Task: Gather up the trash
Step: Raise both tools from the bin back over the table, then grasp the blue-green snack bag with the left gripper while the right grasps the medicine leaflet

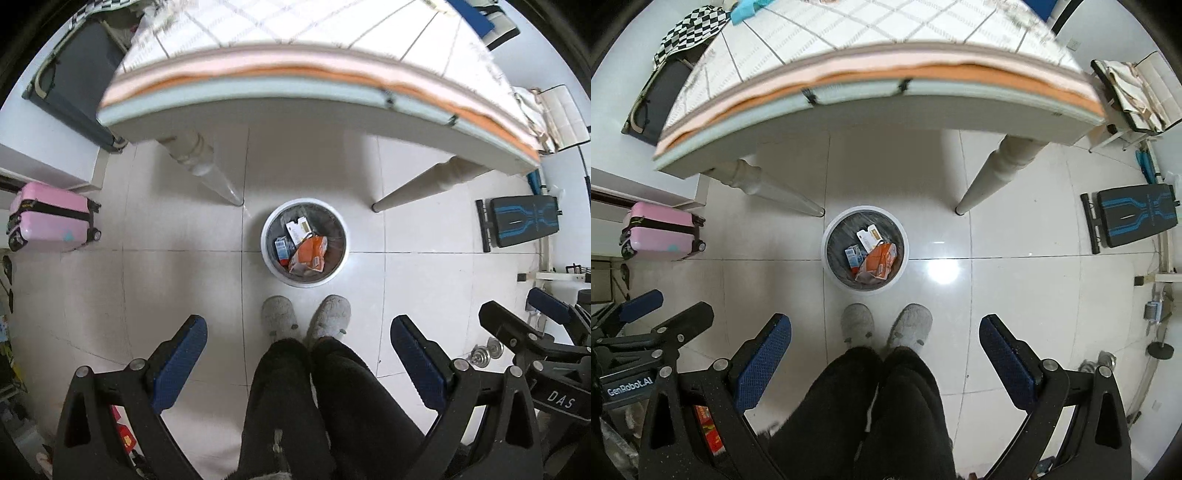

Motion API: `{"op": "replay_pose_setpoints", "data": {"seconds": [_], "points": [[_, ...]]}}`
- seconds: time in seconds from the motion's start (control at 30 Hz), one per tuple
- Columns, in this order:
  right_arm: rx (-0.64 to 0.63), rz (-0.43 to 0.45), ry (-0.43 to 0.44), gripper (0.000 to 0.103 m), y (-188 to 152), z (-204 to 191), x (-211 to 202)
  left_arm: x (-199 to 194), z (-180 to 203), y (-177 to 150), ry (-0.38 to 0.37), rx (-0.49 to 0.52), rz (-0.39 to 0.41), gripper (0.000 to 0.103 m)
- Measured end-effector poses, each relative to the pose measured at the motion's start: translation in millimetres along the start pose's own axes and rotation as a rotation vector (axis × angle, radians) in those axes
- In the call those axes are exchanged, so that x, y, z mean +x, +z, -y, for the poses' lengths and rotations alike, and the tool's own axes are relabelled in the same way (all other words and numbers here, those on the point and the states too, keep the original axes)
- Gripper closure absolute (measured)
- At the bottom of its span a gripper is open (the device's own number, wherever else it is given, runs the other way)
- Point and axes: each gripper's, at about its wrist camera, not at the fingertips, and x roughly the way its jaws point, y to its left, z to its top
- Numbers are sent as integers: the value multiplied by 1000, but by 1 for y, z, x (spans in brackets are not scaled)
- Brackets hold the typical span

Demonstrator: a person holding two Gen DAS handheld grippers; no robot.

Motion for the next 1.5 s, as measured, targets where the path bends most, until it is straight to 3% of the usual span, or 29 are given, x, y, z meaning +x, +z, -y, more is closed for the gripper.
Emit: {"op": "replay_pose_setpoints", "data": {"seconds": [0.17, 0.33, 0.47, 0.63, 0.77, 0.9, 1.0, 1.13, 1.2, 1.33, 1.37, 1.4, 1.5], "points": [[25, 23, 19, 0, 2, -10, -55, -48, -1, 15, -6, 5, 74, 1], [83, 105, 67, 0, 36, -11, -102, -86, -4, 53, 16, -8, 170, 1], [134, 156, 103, 0, 98, -2, -128, -108, -2, 106, 70, -26, 276, 0], [123, 191, 78, 0, 198, 20, -134, -107, 13, 185, 129, -46, 324, 0], [104, 185, 50, 0, 295, 52, -118, -94, 34, 264, 185, -94, 324, 0], [90, 160, -6, 0, 421, 94, -86, -78, 47, 340, 202, -163, 264, 0], [95, 134, -55, 0, 512, 125, -49, -57, 65, 394, 223, -185, 231, 0], [93, 90, -70, 0, 605, 150, 4, -32, 75, 452, 249, -227, 192, 0], [79, 71, -68, 0, 637, 151, 27, -22, 70, 476, 259, -256, 175, 0], [60, 32, -62, 1, 668, 146, 62, -11, 54, 505, 307, -279, 158, 0], [57, 22, -53, 5, 672, 145, 69, -11, 45, 509, 323, -283, 155, 0], [53, 11, -44, 21, 675, 142, 75, -10, 41, 514, 332, -284, 153, 0], [46, -7, -45, 22, 668, 131, 80, -15, 17, 516, 368, -279, 158, 0]]}}
